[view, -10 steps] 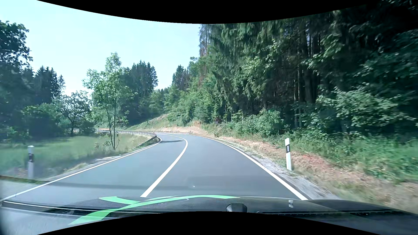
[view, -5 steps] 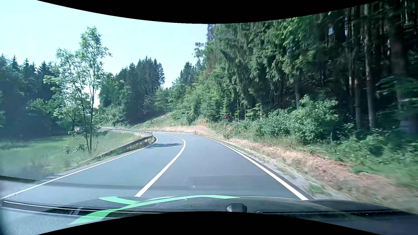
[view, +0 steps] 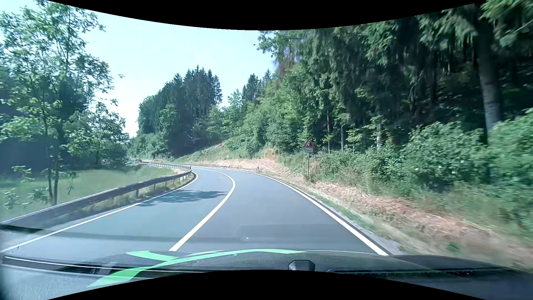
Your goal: Follow the waypoints while adhering to traffic rules and regulations
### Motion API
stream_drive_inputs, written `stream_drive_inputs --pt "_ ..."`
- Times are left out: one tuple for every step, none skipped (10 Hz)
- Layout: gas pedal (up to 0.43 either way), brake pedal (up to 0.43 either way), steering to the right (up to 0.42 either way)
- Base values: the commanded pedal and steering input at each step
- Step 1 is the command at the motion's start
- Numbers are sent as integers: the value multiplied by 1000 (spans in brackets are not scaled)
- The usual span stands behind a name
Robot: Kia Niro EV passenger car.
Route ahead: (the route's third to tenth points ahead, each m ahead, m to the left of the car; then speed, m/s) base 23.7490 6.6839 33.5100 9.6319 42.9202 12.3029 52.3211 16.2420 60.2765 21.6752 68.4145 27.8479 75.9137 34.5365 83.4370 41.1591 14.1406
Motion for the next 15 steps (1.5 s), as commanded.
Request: stream_drive_inputs --pt "177 0 -49" --pt "177 0 -50" --pt "177 0 -51" --pt "177 0 -53" --pt "177 0 -53" --pt "177 0 -53" --pt "177 0 -53" --pt "177 0 -53" --pt "177 0 -53" --pt "189 0 -53" --pt "189 0 -52" --pt "197 0 -51" --pt "197 0 -52" --pt "197 0 -52" --pt "197 0 -52"
